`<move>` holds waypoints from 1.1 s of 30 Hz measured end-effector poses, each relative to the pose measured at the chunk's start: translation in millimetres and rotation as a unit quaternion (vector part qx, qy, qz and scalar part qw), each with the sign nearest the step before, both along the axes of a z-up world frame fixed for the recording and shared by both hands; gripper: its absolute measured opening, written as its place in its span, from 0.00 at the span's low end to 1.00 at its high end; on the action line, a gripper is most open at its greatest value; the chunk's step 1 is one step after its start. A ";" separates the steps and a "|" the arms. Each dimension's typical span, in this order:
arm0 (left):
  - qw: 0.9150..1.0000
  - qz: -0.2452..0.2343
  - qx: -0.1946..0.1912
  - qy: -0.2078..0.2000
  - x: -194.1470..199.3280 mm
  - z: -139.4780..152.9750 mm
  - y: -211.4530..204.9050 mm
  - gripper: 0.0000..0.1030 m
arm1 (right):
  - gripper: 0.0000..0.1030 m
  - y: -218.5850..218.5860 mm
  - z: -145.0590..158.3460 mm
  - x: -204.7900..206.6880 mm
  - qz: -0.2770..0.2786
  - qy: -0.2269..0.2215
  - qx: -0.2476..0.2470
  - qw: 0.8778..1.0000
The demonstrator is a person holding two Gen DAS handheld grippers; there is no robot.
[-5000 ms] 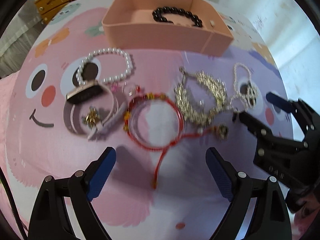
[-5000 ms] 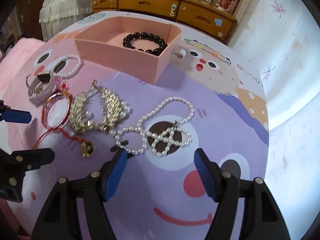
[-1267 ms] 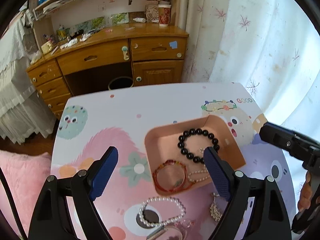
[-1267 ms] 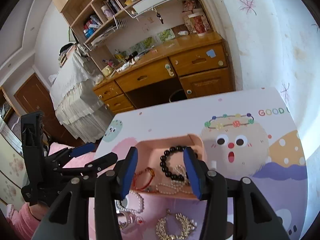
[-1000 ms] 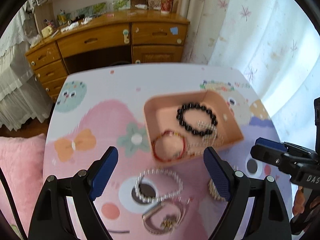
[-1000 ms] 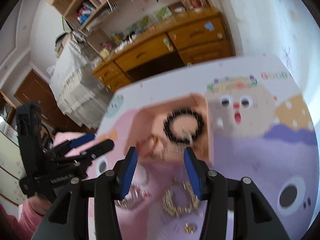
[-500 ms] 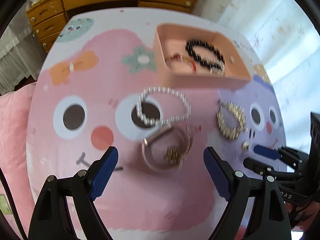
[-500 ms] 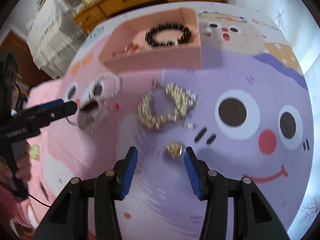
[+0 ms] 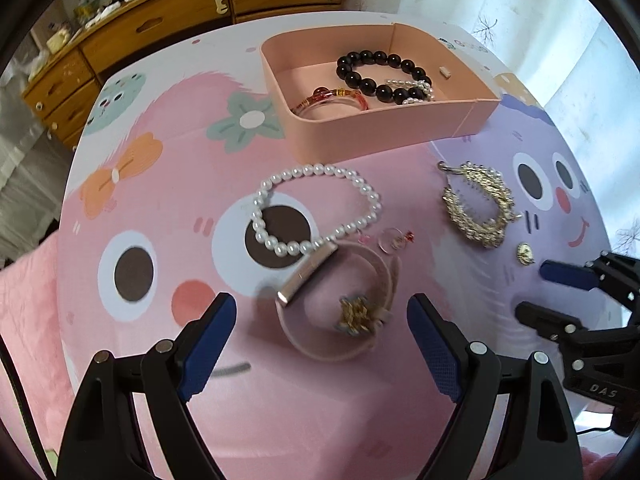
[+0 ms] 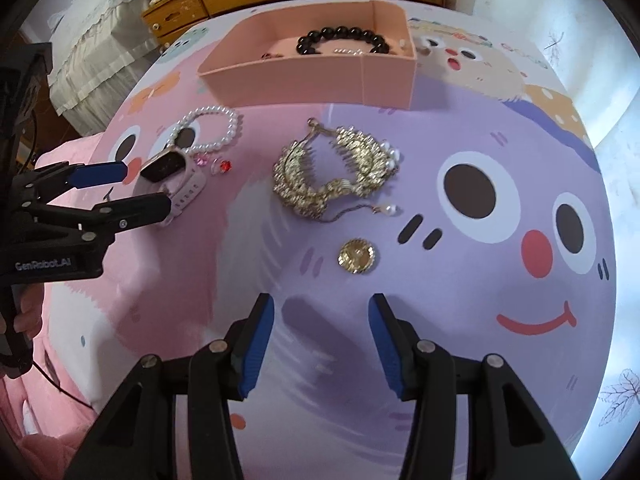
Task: Organize jewelry
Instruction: 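Move both open tools back over the remaining jewelry, then grasp the pink watch with the left tool while the right tool grasps the gold coin pendant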
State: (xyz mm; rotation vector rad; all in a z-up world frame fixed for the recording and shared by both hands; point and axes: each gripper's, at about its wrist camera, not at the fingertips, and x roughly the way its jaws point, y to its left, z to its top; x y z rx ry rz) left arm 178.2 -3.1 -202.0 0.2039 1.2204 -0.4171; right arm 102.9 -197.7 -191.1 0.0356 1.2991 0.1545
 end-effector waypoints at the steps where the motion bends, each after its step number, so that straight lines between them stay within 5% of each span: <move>1: 1.000 -0.005 0.000 -0.002 2.2 -2.0 -1.3 0.83 | 0.50 2.0 0.4 1.2 0.000 -0.004 -0.006 1.000; 9: 0.999 -0.031 -0.001 -0.011 12.4 -18.4 -8.5 0.83 | 0.50 8.7 -2.2 5.7 0.008 -0.038 -0.069 0.997; 16: 0.999 -0.042 -0.003 -0.033 12.3 -18.7 -13.0 0.82 | 0.50 6.6 -2.7 14.7 -0.033 -0.046 -0.066 0.996; 18: 0.998 -0.049 -0.007 -0.040 9.9 -15.9 -13.6 0.63 | 0.43 6.9 -2.1 14.8 -0.028 -0.050 -0.066 0.996; 20: 0.997 -0.056 -0.009 -0.047 6.1 -12.8 -13.9 0.53 | 0.19 7.5 -0.8 16.1 -0.023 -0.054 -0.067 0.996; 25: 0.997 -0.061 -0.017 -0.049 1.9 -8.9 -13.8 0.40 | 0.19 5.8 -0.2 18.2 -0.031 -0.051 -0.054 0.997; 33: 0.996 -0.058 -0.011 -0.061 -4.3 -4.6 -13.2 0.39 | 0.19 3.1 -0.2 18.1 -0.027 -0.048 -0.037 0.998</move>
